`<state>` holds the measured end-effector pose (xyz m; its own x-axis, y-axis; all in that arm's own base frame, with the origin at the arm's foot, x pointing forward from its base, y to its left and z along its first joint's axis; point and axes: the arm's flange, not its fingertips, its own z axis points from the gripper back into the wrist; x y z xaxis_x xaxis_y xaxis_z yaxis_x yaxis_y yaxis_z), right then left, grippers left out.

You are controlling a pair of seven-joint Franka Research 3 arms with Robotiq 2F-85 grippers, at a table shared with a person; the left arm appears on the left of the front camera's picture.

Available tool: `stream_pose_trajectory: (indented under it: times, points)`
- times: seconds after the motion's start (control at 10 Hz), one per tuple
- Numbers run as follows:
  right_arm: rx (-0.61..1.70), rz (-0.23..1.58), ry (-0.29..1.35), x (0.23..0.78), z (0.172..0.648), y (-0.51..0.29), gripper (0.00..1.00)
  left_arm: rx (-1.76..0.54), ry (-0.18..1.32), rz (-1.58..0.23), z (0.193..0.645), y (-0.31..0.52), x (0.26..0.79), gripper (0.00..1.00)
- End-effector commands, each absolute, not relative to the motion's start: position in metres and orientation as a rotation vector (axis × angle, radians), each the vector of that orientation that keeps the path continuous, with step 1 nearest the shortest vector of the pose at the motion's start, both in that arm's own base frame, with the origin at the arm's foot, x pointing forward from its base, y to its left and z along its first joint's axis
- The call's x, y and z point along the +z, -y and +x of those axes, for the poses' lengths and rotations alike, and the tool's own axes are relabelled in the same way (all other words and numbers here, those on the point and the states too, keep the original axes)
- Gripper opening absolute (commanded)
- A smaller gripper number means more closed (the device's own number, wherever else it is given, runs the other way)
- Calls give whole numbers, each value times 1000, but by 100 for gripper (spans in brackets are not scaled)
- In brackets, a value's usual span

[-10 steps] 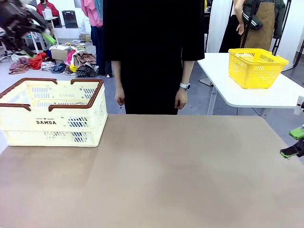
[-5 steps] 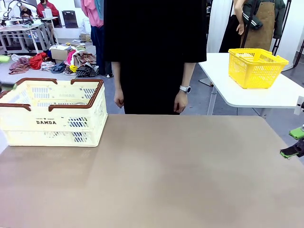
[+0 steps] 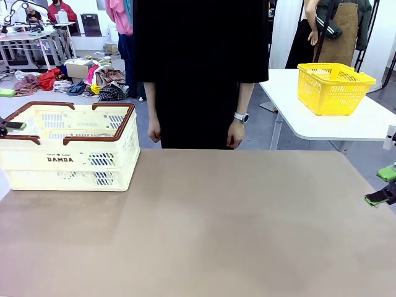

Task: Place the drinks into the Shopping basket.
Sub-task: Pick up one drink and place it into the Shopping basket.

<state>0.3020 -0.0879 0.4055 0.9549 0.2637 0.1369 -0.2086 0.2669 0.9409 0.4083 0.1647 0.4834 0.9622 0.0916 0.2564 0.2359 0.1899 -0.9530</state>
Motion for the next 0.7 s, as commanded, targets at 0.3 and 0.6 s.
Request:
stream_pose_trajectory:
  times: [0.3,0.6]
  points:
    - [314,1258,-65,409,301,89,100,-95,291,-1383,404,-159,484,100]
    - [314,1258,-65,409,301,89,100,-95,291,-1383,404,-159,484,100]
